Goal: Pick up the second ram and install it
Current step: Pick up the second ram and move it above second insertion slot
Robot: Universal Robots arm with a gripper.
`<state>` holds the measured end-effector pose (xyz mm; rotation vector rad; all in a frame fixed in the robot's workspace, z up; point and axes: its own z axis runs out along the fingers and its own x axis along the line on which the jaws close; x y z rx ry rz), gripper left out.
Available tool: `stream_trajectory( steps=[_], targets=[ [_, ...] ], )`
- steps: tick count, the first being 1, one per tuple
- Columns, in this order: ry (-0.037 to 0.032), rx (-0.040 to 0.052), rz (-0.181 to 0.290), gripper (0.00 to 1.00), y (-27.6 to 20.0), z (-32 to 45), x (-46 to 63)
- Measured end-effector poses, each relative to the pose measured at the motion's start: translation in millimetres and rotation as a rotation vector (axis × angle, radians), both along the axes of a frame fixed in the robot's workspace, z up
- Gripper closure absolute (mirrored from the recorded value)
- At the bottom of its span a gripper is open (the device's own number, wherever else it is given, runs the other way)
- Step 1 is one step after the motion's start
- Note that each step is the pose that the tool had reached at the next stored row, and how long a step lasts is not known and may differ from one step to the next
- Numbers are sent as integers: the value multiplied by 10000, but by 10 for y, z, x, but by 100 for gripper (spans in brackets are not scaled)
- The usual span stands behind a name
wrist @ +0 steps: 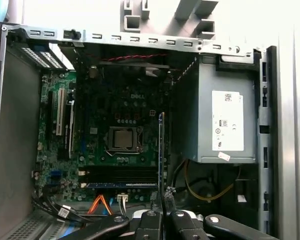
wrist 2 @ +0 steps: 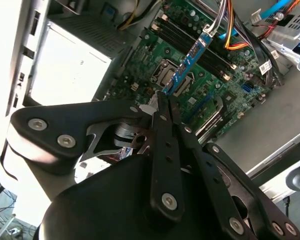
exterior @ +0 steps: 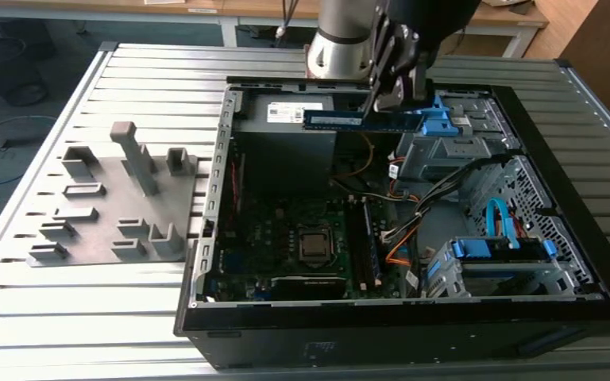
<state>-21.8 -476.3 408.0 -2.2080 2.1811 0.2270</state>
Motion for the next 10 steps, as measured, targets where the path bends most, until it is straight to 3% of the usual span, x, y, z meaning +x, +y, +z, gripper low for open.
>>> stream_trajectory(
  steps=[10],
  targets=[
    [0,-1,-53,87,-28,-182,-3]
  ],
)
